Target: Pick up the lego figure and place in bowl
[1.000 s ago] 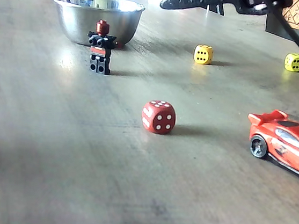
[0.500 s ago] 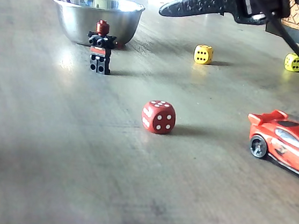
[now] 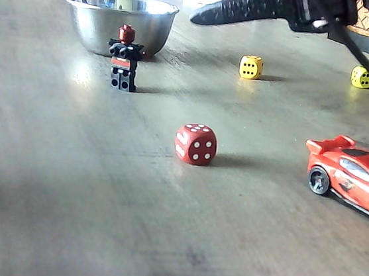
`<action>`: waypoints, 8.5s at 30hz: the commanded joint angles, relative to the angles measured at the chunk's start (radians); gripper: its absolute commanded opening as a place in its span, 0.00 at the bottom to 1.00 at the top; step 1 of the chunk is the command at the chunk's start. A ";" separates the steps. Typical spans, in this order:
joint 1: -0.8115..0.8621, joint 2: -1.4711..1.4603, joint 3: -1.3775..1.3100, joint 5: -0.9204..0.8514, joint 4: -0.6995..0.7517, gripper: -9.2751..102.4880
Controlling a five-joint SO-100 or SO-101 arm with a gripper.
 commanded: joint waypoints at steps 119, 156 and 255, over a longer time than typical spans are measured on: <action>0.009 -0.522 -0.531 -0.143 -0.021 0.37; 0.011 -0.525 -0.531 -0.138 -0.021 0.25; 0.066 -0.434 -0.687 -0.127 -0.018 0.12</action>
